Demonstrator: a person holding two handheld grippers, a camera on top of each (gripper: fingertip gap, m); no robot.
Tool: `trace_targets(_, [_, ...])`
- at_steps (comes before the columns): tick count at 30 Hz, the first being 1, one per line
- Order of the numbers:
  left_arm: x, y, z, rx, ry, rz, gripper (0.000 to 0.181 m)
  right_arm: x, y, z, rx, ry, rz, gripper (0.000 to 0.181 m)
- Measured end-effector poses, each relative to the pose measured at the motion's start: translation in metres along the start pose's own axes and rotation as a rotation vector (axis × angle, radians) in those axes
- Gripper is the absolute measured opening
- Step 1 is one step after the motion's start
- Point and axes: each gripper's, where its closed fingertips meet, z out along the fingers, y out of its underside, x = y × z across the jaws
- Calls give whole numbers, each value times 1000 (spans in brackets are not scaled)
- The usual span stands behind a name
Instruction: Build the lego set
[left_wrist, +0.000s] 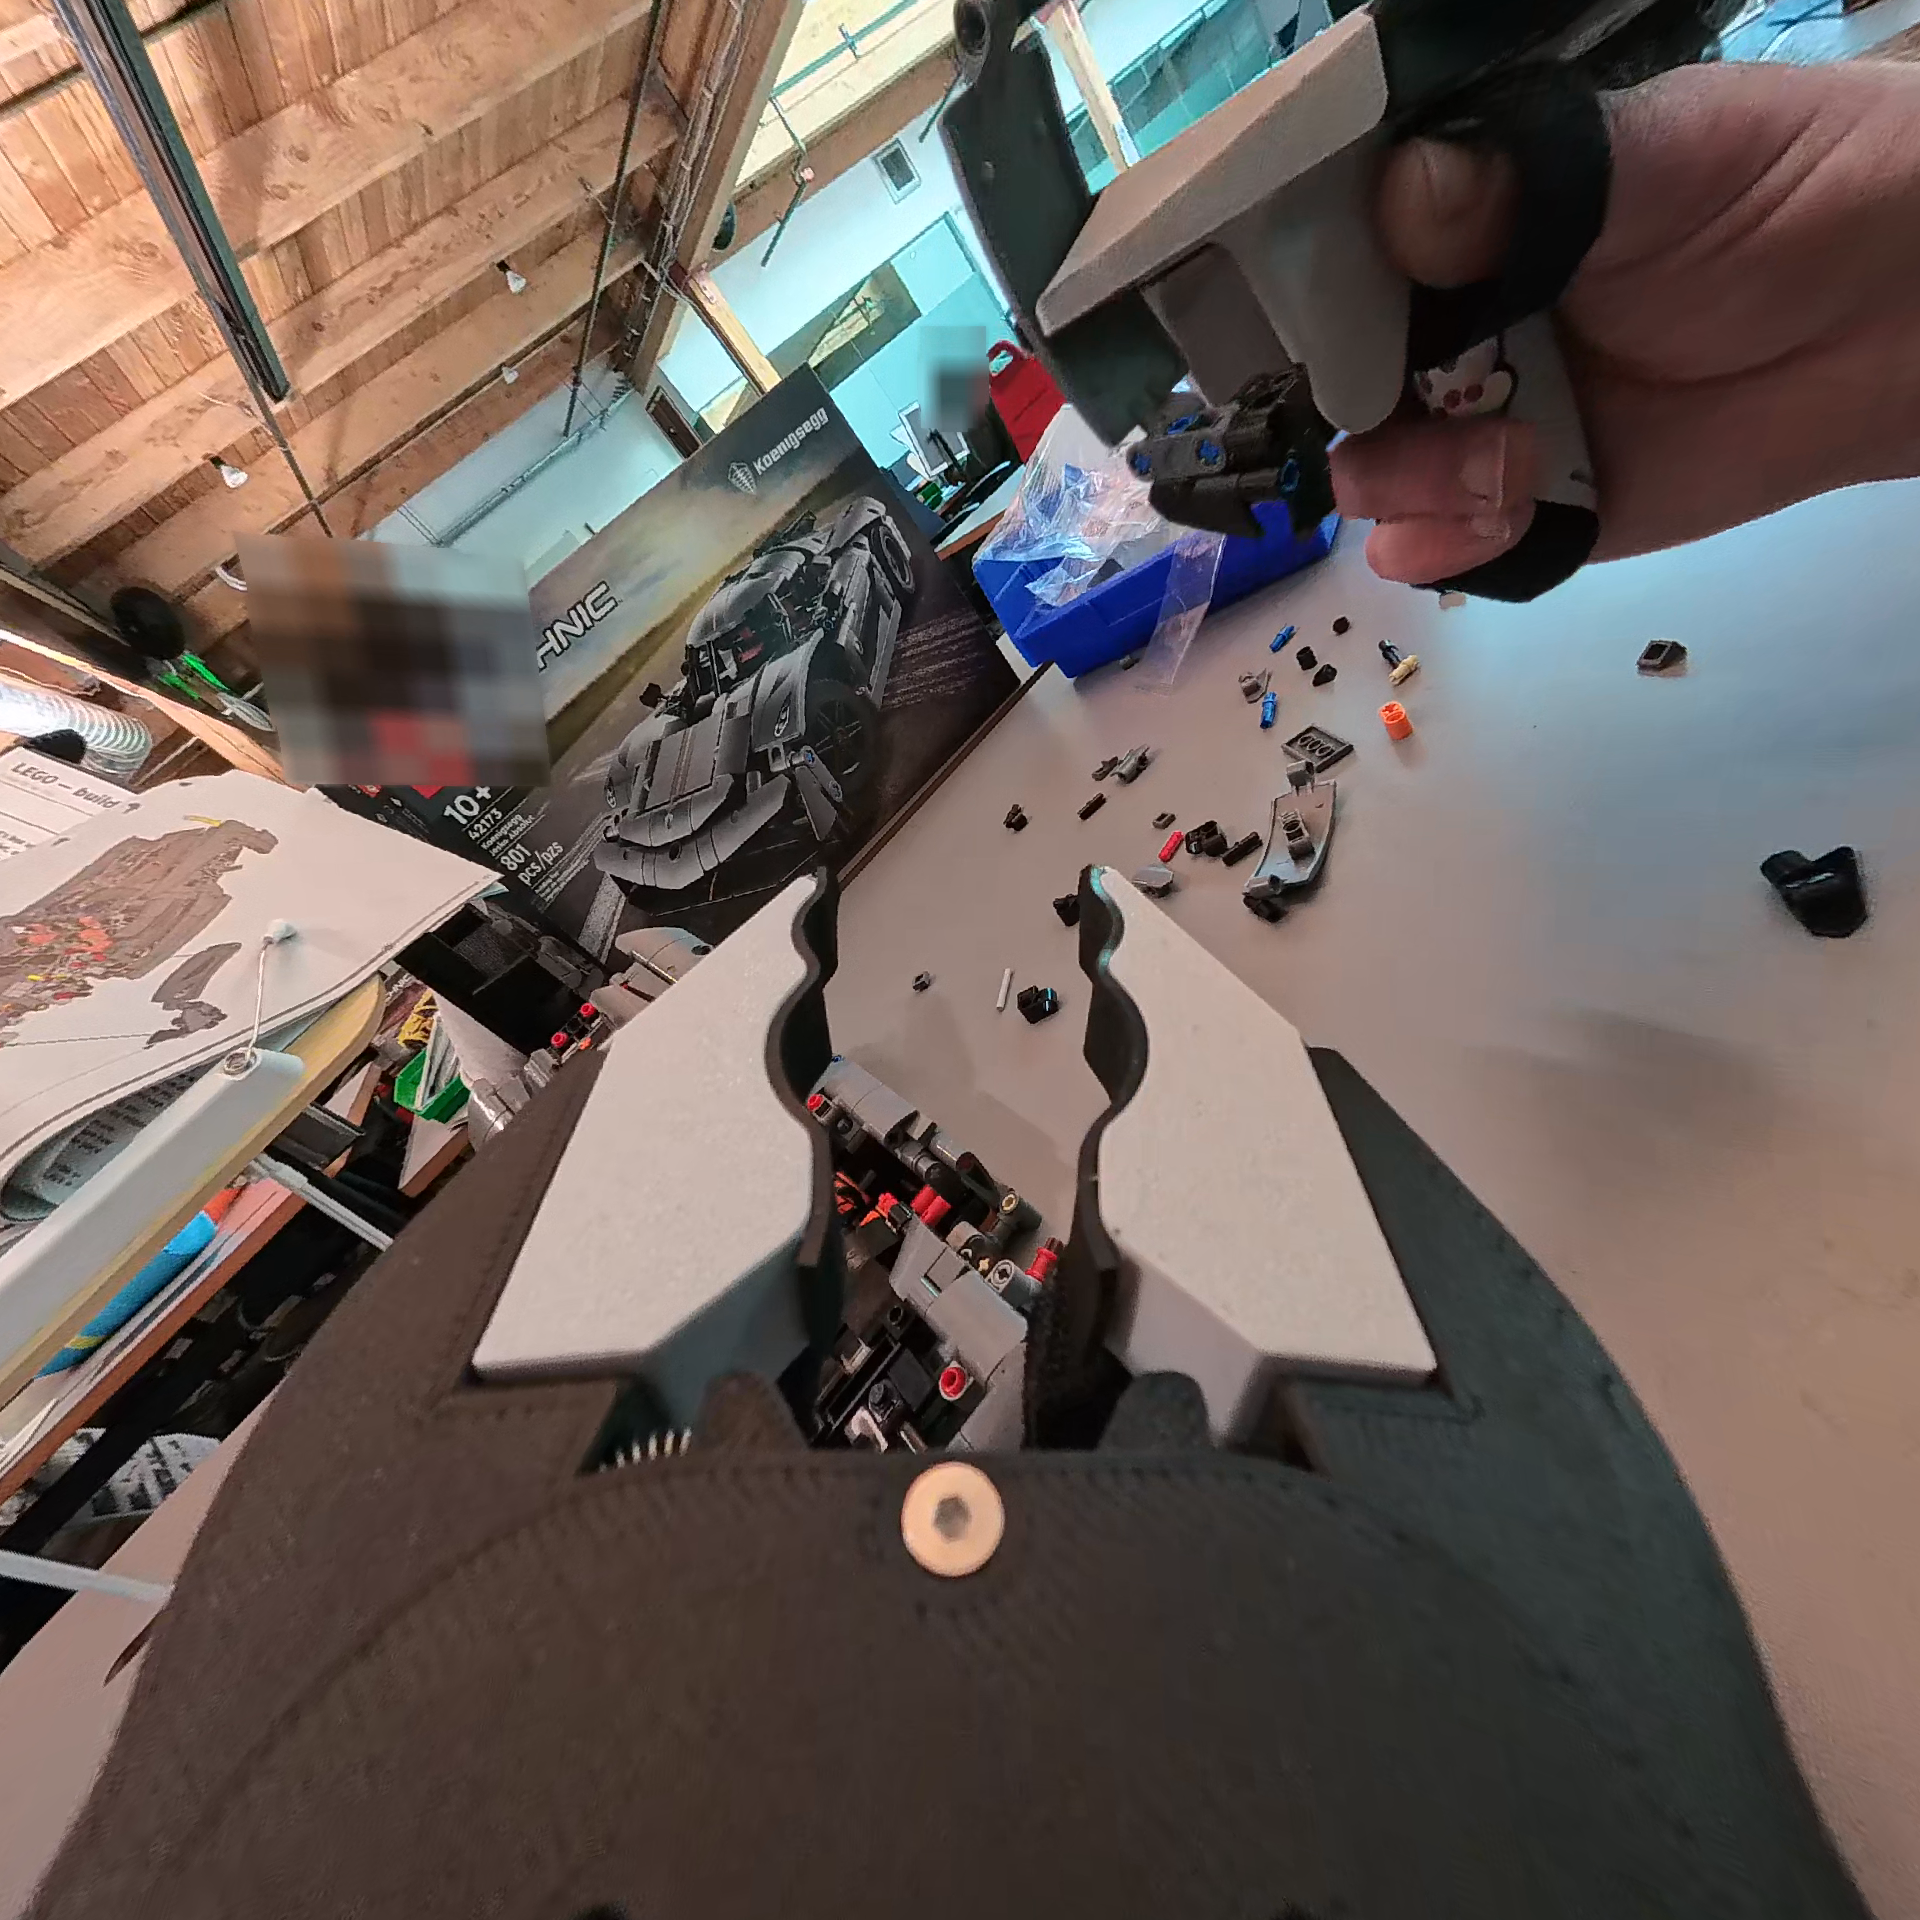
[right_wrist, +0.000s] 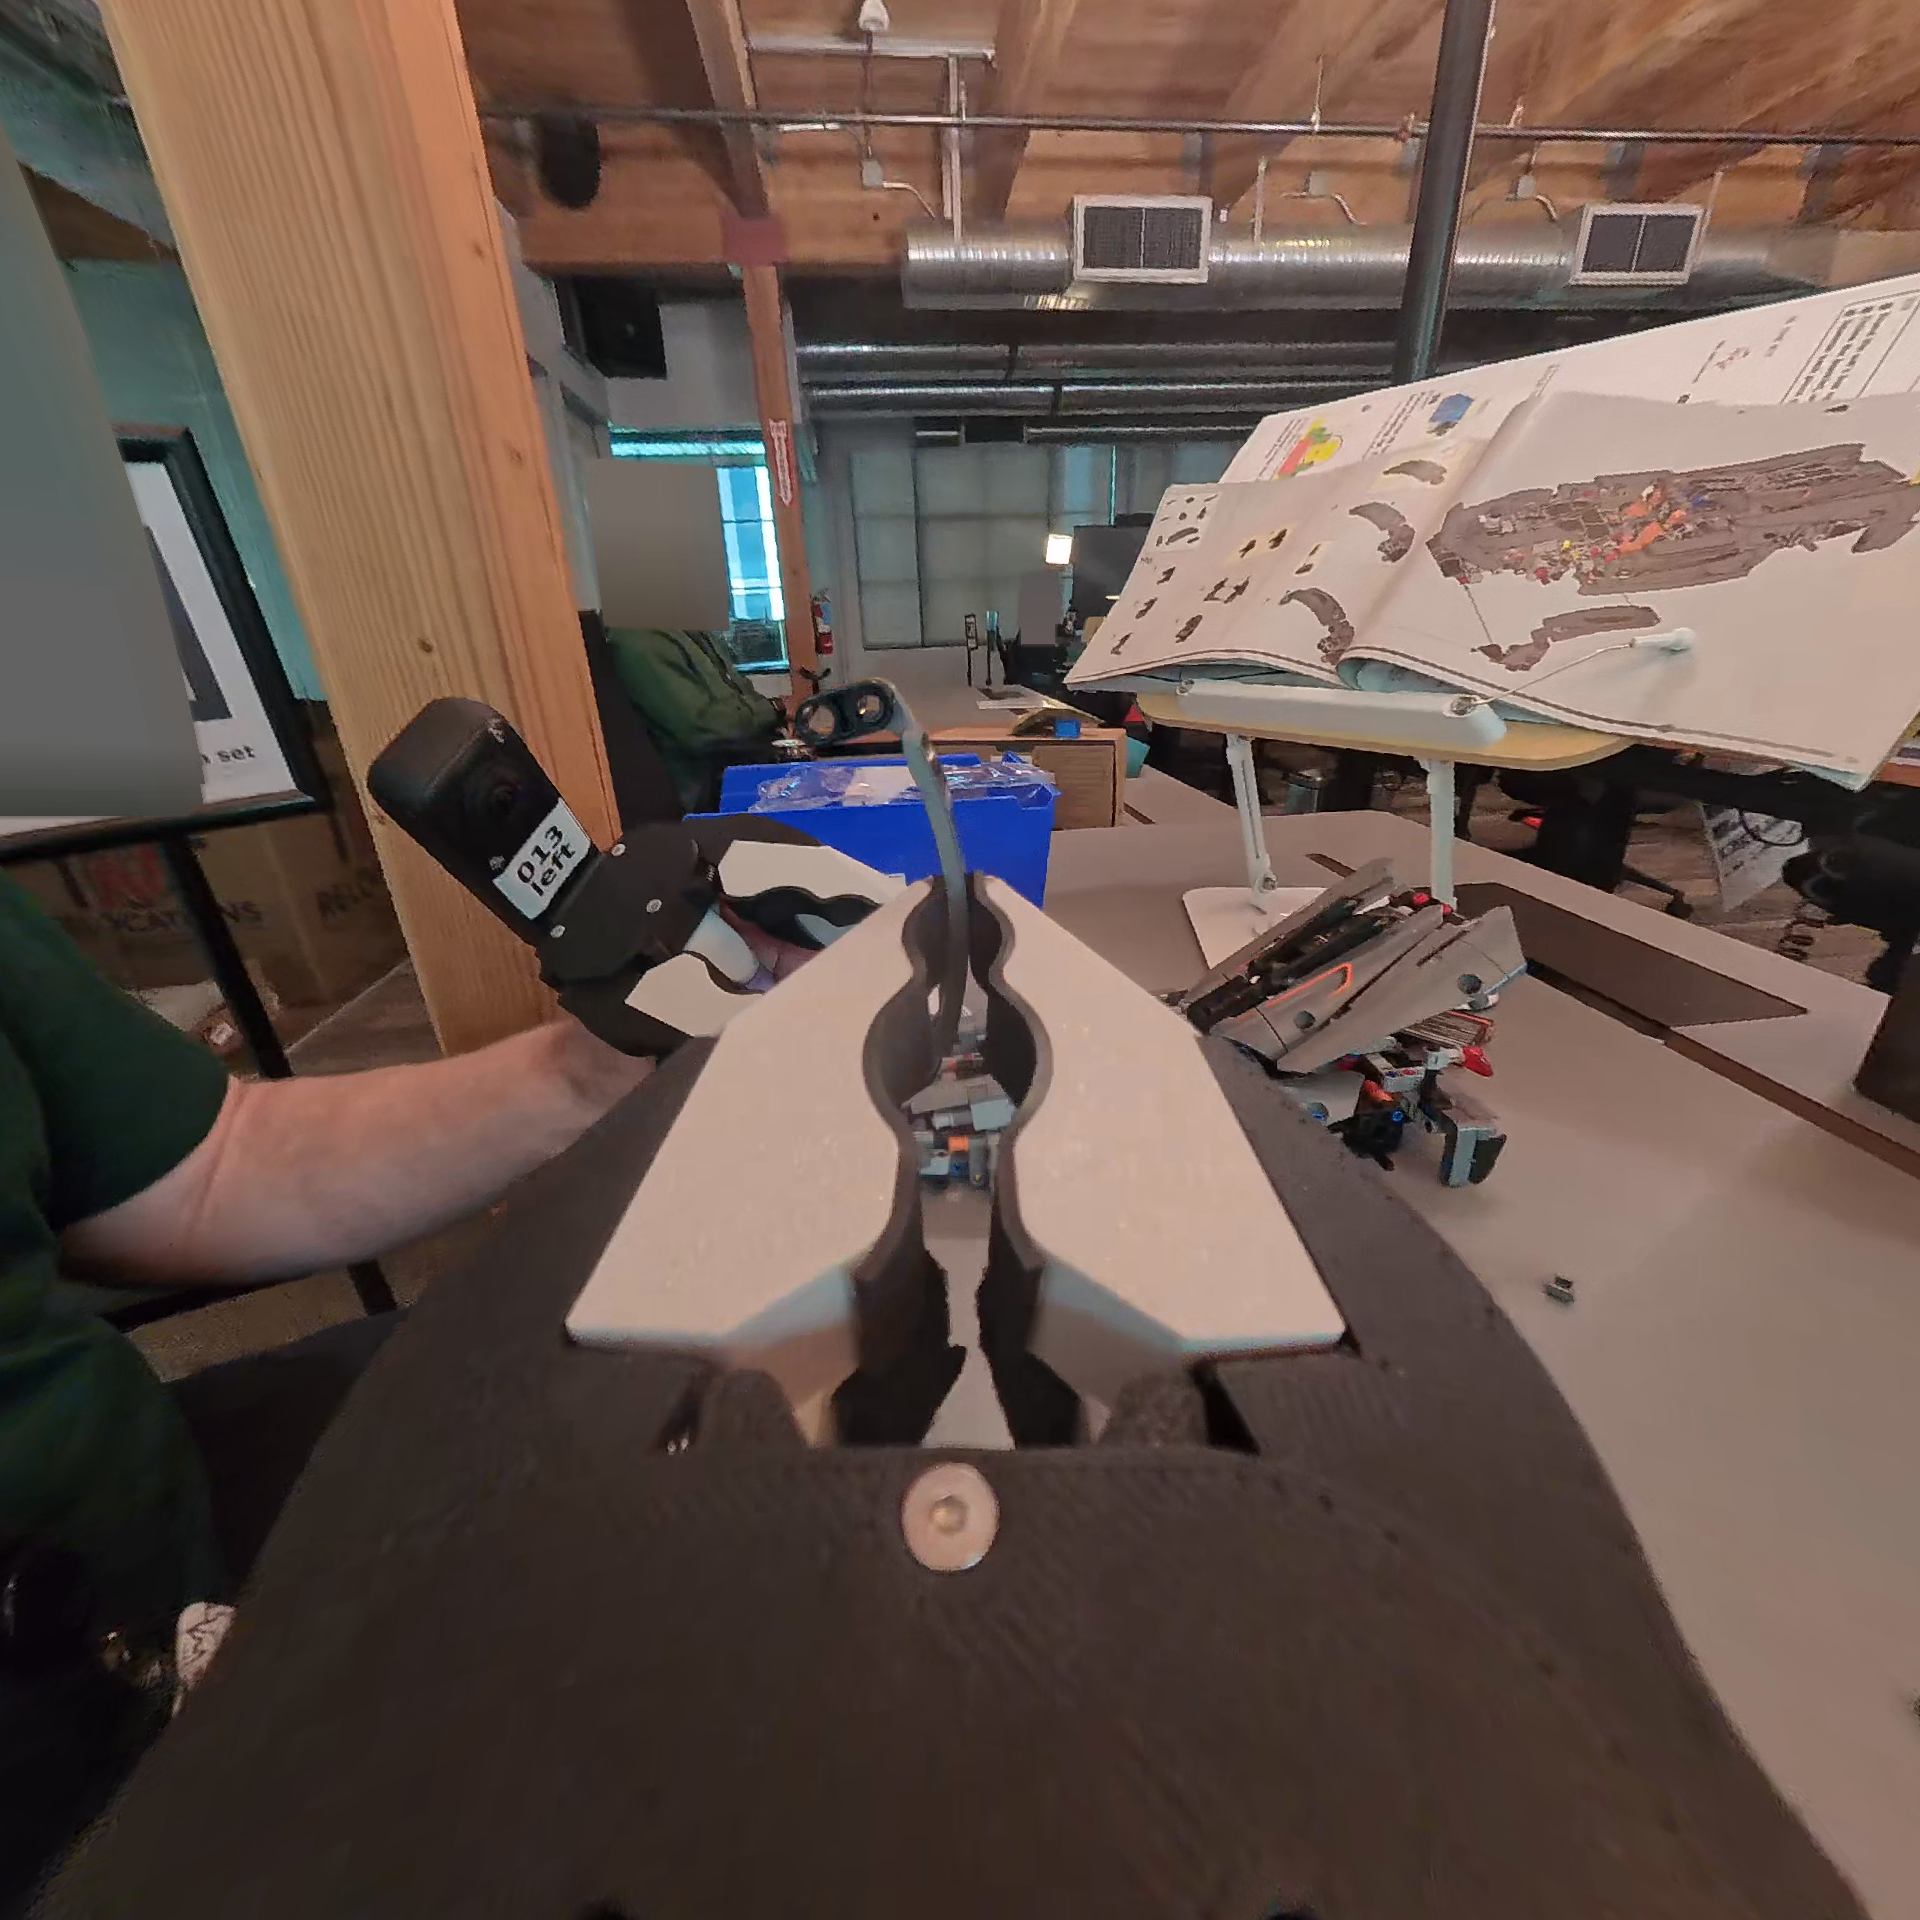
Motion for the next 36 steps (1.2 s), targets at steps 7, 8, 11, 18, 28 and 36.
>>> trace_targets(7, [2,1,1,-2,8,1,44,-1,1,1,9,-24,20,0])
trace_targets(8, [2,1,1,-3,8,2,44,-2,0,1,13,-29,24,0])
trace_targets(11, [2,1,1,-3,9,1,44,-4,-2,0,30,-45,24,0])
trace_targets(18, [13,-19,0,48,37,51,46,-6,-5,-1,65,-74,44,0])
trace_targets(28, [45,-56,26,109,254,-266,51,-5,-12,-6,143,-109,78,0])
trace_targets(36, [60,-76,33,166,367,-415,45,-10,-14,-5,164,-140,76,0])
